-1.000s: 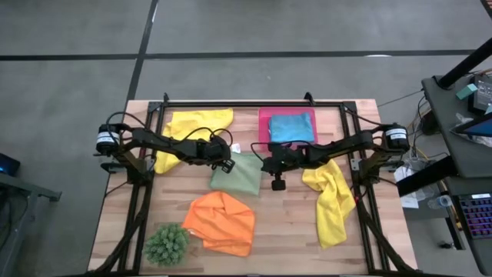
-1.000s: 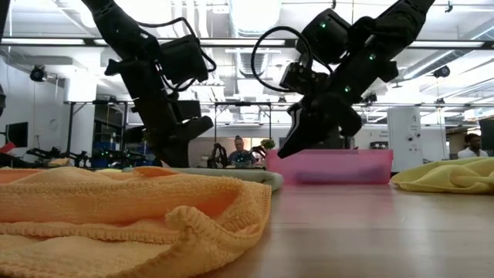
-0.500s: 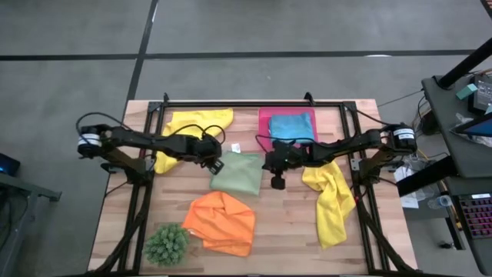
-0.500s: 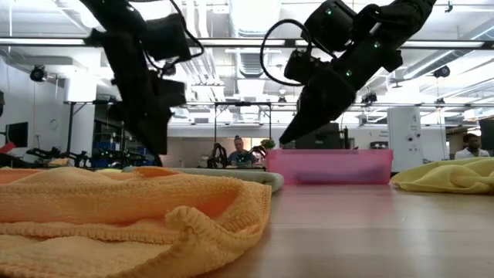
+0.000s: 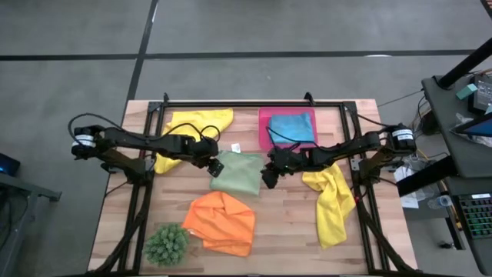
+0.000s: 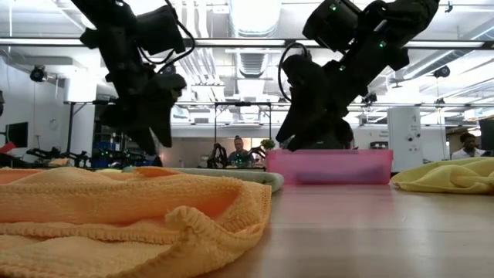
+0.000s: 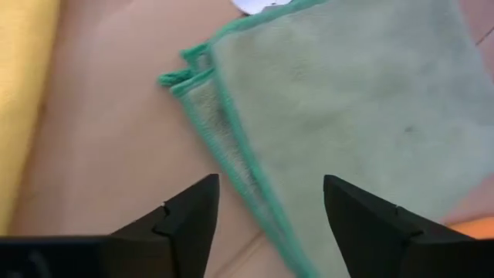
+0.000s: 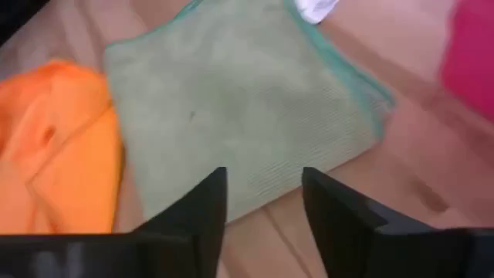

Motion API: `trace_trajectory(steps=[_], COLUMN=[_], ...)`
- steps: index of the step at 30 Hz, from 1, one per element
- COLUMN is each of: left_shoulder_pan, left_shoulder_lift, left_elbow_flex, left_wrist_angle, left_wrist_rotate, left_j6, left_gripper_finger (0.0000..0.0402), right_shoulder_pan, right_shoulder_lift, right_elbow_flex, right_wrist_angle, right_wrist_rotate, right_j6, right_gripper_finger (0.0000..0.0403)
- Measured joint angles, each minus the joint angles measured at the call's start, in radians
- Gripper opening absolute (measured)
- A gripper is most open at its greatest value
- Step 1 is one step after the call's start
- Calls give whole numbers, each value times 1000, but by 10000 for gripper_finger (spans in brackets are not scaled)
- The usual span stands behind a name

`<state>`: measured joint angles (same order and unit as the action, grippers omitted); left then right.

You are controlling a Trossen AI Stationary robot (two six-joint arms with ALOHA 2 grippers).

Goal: Fold microfiber towels
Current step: Put the folded green microfiber cloth into the red bin

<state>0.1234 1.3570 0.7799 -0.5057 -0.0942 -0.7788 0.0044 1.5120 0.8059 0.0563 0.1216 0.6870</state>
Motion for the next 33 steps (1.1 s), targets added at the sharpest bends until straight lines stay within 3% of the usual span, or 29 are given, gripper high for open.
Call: trace_trajectory(steps=[9, 14, 24, 28, 33], left_shoulder_pan=[-1, -1, -1, -1, -1], left_shoulder_lift=[93, 110, 110, 110, 111], left_elbow_flex=[-2, -2, -19, -78, -125], left_wrist_angle=[27, 42, 100, 223, 253], left_wrist_rotate=[18, 38, 68, 78, 82], left_j6=[0, 7, 8, -53, -89], left_gripper_finger=[228, 228, 229, 229, 229], right_shoulder_pan=[32, 68, 72, 76, 76], right_shoulder_lift=[0, 1, 17, 77, 138], right_elbow_flex=[-30, -69, -107, -108, -107], right_wrist_angle=[1, 12, 94, 168, 268], right_wrist_rotate=[14, 117, 144, 141, 141], right_j6=[125, 190, 222, 222, 223], right_gripper_finger=[260, 288, 308, 309, 309])
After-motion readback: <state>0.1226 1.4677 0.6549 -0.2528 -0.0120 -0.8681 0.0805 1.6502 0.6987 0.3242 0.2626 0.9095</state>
